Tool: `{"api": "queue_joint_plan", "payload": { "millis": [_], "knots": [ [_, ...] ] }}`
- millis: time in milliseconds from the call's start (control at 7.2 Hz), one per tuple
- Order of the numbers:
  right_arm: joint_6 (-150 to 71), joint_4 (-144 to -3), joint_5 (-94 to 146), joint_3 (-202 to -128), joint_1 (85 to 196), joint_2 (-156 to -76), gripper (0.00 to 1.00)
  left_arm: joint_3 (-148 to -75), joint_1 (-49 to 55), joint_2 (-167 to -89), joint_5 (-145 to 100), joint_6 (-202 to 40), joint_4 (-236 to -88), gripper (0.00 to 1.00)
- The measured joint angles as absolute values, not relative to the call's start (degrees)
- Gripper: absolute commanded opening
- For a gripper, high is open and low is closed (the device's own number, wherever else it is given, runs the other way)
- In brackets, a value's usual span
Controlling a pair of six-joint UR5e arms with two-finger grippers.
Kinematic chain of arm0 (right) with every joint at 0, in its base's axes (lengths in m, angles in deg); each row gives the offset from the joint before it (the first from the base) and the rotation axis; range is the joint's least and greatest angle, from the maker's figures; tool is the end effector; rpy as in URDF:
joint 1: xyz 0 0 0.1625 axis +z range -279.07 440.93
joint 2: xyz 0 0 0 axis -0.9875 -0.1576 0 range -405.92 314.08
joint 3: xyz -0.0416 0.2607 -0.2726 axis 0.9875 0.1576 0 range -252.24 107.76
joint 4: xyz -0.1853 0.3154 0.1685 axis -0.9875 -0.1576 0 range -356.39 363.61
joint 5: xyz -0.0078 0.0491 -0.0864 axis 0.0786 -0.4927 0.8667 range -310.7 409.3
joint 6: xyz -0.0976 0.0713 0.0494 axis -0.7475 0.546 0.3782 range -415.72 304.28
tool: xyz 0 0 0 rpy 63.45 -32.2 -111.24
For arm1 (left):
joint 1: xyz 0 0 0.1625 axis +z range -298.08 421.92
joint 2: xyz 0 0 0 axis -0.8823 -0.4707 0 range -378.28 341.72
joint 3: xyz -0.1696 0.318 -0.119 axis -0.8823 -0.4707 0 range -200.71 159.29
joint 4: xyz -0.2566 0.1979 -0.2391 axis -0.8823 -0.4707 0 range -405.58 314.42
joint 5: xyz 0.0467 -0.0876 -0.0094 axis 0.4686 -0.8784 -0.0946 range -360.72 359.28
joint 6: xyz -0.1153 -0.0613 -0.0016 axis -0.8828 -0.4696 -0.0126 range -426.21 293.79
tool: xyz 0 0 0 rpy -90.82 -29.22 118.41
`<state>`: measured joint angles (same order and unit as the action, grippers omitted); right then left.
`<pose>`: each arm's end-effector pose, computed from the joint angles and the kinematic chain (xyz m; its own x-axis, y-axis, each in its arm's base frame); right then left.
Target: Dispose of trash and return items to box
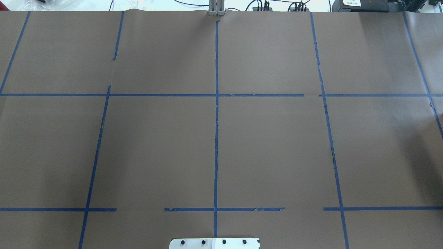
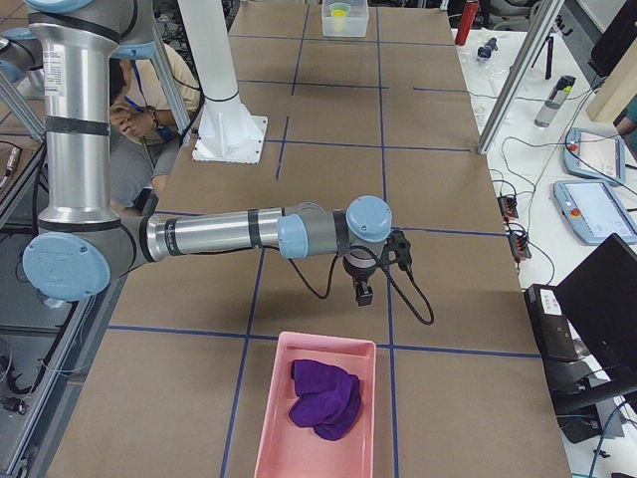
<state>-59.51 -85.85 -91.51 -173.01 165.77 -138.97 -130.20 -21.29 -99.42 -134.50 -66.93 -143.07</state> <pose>-0.0101 -0.4679 0.5577 0.6121 -0.2326 0.7558 0.1299 0.9724 0.1940 0.0094 -0.4411 0.5260 0.6929 0.2870 -0.6614 -0.1035 0.9474 0.3027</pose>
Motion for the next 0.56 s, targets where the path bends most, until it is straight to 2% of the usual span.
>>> {"api": "queue_joint_plan", "payload": {
  "millis": [278,556],
  "knots": [
    [-59.75,-85.52,-91.68,-174.25,166.05,-139.81,1.00,-127.60,-24.07,-103.26,-133.61,-54.53,-130.70,1.00],
    [-59.76,-85.59,-92.52,-175.11,165.98,-139.92,1.00,-124.80,-25.56,-104.10,-133.62,-50.91,-127.68,1.00]
  ]
}}
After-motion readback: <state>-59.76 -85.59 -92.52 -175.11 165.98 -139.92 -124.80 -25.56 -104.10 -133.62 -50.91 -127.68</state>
